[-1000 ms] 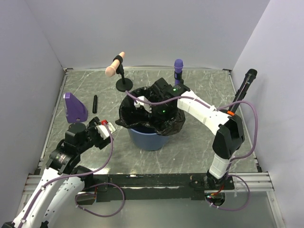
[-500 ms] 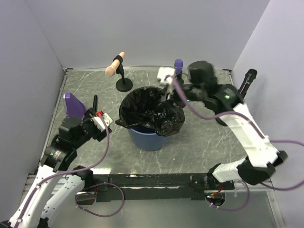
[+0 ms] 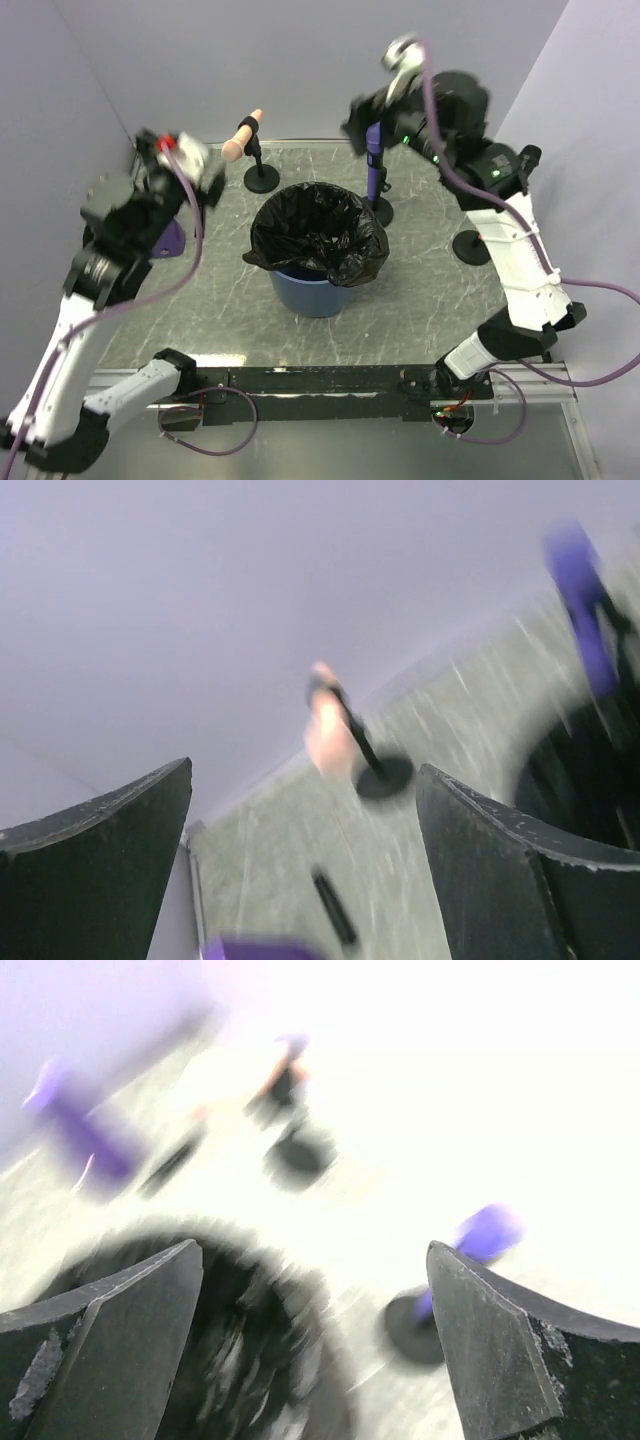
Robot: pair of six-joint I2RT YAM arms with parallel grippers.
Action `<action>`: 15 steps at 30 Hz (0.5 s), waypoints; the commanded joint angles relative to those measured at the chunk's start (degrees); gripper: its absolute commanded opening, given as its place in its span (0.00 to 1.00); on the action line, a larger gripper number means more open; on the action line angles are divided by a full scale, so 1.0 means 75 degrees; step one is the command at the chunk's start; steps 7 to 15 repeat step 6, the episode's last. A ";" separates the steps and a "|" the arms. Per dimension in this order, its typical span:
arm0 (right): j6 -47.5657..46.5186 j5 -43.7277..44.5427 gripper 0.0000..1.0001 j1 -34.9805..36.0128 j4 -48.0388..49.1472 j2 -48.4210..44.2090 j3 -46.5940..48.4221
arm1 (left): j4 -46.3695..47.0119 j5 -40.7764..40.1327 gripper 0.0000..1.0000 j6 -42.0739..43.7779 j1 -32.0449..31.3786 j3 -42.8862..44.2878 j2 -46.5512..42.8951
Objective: Put the trash bags into the trash bin
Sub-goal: Reset both arms
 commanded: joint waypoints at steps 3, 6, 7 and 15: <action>-0.0766 0.3533 1.00 0.0019 0.1568 0.0388 0.1948 | 0.2843 -0.1700 0.97 -0.1475 0.0040 0.1739 0.1124; -0.1129 0.3594 1.00 -0.0086 0.2202 0.0095 0.1491 | 0.2751 -0.1630 0.97 -0.1358 0.0052 0.2989 0.1884; -0.1129 0.3594 1.00 -0.0086 0.2202 0.0095 0.1491 | 0.2751 -0.1630 0.97 -0.1358 0.0052 0.2989 0.1884; -0.1129 0.3594 1.00 -0.0086 0.2202 0.0095 0.1491 | 0.2751 -0.1630 0.97 -0.1358 0.0052 0.2989 0.1884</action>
